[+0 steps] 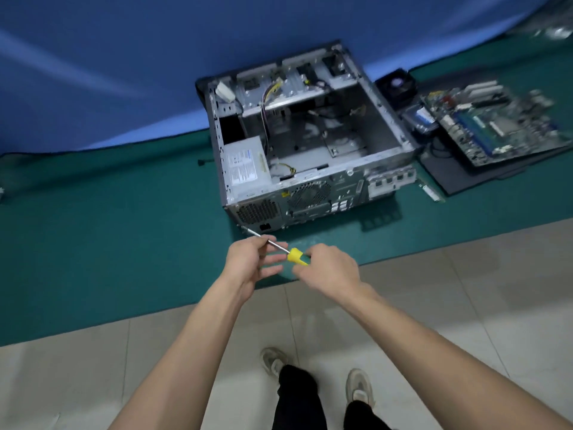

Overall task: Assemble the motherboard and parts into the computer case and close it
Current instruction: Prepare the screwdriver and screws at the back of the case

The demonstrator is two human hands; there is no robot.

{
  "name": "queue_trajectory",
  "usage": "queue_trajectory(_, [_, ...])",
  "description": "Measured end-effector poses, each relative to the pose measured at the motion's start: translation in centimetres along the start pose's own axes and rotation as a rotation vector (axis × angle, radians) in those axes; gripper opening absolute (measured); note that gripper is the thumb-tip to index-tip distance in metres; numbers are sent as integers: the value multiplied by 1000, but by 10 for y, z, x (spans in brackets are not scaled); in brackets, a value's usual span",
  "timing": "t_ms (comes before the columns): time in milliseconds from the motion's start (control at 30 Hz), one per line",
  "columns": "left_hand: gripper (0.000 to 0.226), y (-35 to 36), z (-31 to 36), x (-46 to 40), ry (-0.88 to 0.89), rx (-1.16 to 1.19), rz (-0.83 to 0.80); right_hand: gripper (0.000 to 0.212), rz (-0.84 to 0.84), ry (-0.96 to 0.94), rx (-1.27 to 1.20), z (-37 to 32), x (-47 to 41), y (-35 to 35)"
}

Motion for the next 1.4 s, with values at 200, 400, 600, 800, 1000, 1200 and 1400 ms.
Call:
queue_trajectory(200, [22, 44, 57, 69, 236, -53, 27, 18, 204, -184, 275, -25, 27, -107])
queue_trajectory(400, [14, 109, 130, 122, 460, -87, -31, 26, 343, -167, 129, -12, 37, -192])
queue_trajectory(600, [33, 152, 172, 103, 542, -233, -10, 26, 529, -236, 47, 1, 14, -255])
queue_trajectory(800, [48, 201, 214, 27, 646, -444, 79, 38, 600, -116, -200, 53, -34, -291])
queue_trajectory(1000, [44, 263, 239, -45, 700, -698, 112, 47, 590, 57, -306, 108, -83, -312])
queue_trajectory(1200, [42, 291, 234, -85, 767, -913, 205, 43, 554, 161, -364, 149, -122, -303])
queue_trajectory(1400, [58, 300, 234, -91, 877, -935, 278, 26, 456, 272, -395, 181, -157, -278])
Point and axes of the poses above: each hand's wrist, its own x-axis away from the middle knuckle, its own y-axis out of the palm, z = x × y, the point moved 9 cm from there along -x, towards the middle knuckle, and after that the axes turned 9 degrees about -y, right-handed, at the moved point
